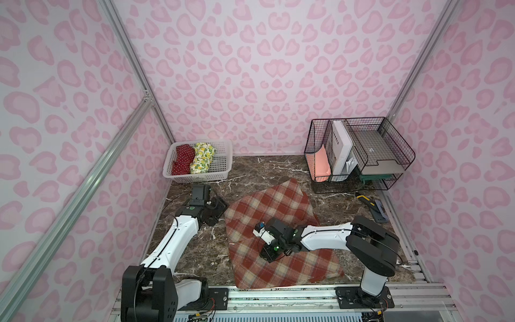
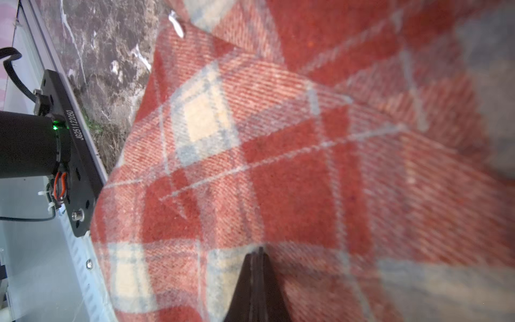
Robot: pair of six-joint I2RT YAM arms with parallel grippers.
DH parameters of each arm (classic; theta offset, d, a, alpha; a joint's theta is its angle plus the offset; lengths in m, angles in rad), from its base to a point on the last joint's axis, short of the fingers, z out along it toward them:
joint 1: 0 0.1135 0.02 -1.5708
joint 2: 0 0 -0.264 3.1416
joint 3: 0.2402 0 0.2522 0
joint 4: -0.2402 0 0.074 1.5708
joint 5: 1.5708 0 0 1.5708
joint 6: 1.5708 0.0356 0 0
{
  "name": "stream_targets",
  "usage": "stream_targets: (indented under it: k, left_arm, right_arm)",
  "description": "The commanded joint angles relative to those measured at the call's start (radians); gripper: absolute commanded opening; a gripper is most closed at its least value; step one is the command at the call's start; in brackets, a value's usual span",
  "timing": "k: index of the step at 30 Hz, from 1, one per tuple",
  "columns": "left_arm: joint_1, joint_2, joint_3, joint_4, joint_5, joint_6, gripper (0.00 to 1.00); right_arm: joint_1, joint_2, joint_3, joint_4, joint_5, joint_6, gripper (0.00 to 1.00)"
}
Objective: Roll up the skirts
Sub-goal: Flatten out the skirt at the center of the board.
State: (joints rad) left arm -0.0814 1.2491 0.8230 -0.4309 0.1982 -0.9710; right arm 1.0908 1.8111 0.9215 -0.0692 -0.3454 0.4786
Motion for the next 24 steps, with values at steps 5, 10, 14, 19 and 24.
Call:
stream_targets:
  k: [5, 10, 14, 19, 24]
  left_arm:
    - [-0.036, 0.055, 0.023, 0.023, -0.036, 0.015, 0.72]
    - [-0.119, 0.13, 0.016, 0.128, -0.057, -0.049, 0.53]
    - [-0.195, 0.297, 0.097, 0.157, -0.089, -0.066, 0.07]
    - [-0.166, 0.445, 0.14, 0.095, -0.197, -0.102, 0.0]
    - [-0.107, 0.589, 0.233, 0.006, -0.157, -0.066, 0.0]
  right_arm:
    - [-0.032, -0.005, 0.165, -0.325, 0.166, -0.027, 0.12]
    - [-0.167, -0.072, 0.269, -0.377, 0.211, -0.102, 0.17]
    - [-0.336, -0.045, 0.323, -0.344, 0.236, -0.142, 0.05]
    - [-0.486, 0.158, 0.428, -0.285, 0.198, -0.14, 0.0]
    - [-0.554, 0.215, 0.33, -0.267, 0.224, -0.088, 0.0]
